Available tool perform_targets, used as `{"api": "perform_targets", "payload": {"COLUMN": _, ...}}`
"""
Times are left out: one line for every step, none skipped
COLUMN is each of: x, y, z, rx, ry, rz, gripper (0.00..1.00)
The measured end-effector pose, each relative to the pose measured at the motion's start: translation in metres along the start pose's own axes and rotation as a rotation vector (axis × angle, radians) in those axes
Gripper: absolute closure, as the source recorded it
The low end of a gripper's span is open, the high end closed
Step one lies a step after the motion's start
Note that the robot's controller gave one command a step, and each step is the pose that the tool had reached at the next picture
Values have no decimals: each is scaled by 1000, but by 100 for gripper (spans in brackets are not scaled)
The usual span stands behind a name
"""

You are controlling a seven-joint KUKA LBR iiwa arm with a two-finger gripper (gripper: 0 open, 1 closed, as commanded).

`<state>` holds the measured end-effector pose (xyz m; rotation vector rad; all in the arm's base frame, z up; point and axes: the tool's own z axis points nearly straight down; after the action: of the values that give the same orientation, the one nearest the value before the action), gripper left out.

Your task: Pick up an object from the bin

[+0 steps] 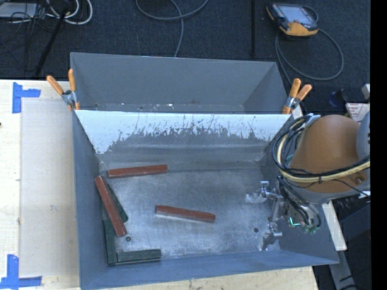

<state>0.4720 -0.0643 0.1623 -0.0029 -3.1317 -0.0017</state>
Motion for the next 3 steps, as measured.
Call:
{"api": "perform_targets", "payload": {"x": -2, "y": 0, "z": -4, "rx": 1, "ry": -8, "rz": -3, "gripper": 0}}
{"api": "perform_targets", "payload": {"x": -24, "y": 39, "z": 28, "rx": 3, "ry": -13, "rz": -59, "gripper": 0}}
{"api": "perform_targets", "payload": {"x": -22, "y": 96, "z": 87, "rx": 2, "ry": -25, "rz": -184, "gripper": 100}}
